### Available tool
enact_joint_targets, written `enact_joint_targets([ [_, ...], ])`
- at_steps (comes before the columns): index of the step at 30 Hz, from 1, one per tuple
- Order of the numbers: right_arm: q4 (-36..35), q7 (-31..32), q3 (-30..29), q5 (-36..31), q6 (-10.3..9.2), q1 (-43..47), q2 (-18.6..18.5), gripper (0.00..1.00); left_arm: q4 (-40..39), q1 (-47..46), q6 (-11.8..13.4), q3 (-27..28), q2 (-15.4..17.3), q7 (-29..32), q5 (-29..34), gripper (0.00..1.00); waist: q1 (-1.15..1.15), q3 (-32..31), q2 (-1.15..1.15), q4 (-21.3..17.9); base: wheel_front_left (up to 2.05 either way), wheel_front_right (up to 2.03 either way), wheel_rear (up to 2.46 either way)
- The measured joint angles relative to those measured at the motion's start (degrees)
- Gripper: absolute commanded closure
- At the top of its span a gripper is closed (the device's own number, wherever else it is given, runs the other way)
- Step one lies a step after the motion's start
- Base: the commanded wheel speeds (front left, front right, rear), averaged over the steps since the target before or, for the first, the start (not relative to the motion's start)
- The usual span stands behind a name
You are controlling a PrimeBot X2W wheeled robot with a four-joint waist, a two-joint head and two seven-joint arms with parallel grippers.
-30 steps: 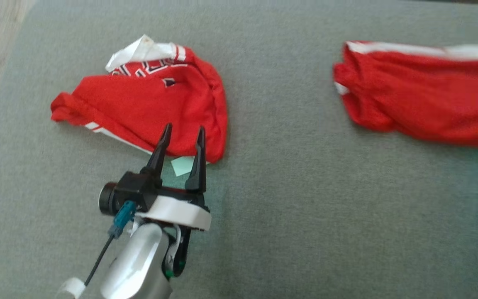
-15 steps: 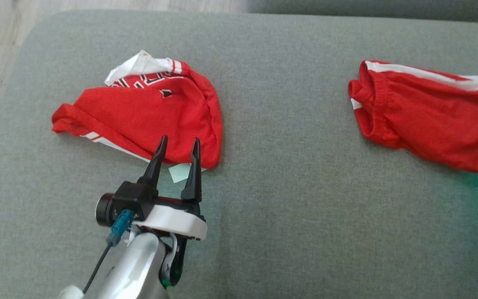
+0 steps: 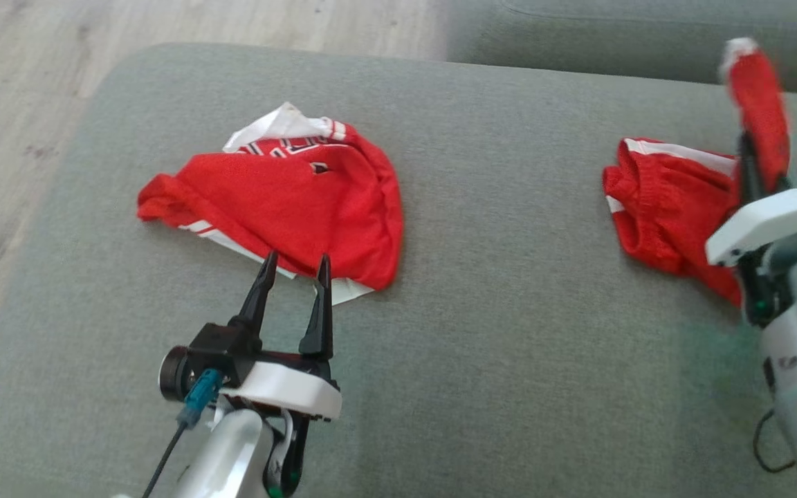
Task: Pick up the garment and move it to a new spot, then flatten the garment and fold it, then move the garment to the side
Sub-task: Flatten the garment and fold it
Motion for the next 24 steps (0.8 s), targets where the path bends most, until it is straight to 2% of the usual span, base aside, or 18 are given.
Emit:
enact_joint_targets([
  [10, -1.8, 1.5, 13.6, 3.2, 0.0, 3.0, -0.8, 1.0, -0.3, 0.1, 0.0, 0.0, 0.0, 0.0, 0.0, 0.0, 0.0, -0.3, 0.0, 2.7, 0.0, 0.0, 0.0],
  [18, -1.3, 4.0, 26.7, 4.6, 0.0, 6.3, -3.3, 1.0, -0.3, 1.0, 0.0, 0.7, 0.0, 0.0, 0.0, 0.0, 0.0, -1.4, 0.0, 2.2, 0.0, 0.0, 0.0],
  [19, -1.3, 4.0, 26.7, 4.6, 0.0, 6.3, -3.3, 0.36, -0.3, 1.0, 0.0, 0.7, 0.0, 0.0, 0.0, 0.0, 0.0, -1.4, 0.0, 2.2, 0.0, 0.0, 0.0],
  [20, -1.1, 4.0, 28.3, 4.6, 0.0, 6.5, -3.7, 0.0, -0.2, 1.3, 0.0, 0.7, 0.0, 0.0, 0.0, 0.0, 0.0, -1.6, 0.0, 1.9, 0.0, 0.0, 0.0],
  [24, -0.9, 3.2, 31.8, 4.5, 0.0, 6.5, -5.0, 0.0, 0.0, 1.5, 0.0, 0.7, 0.0, 0.0, 0.0, 0.0, 0.0, -2.6, 0.0, 0.7, 0.0, 0.0, 0.0],
])
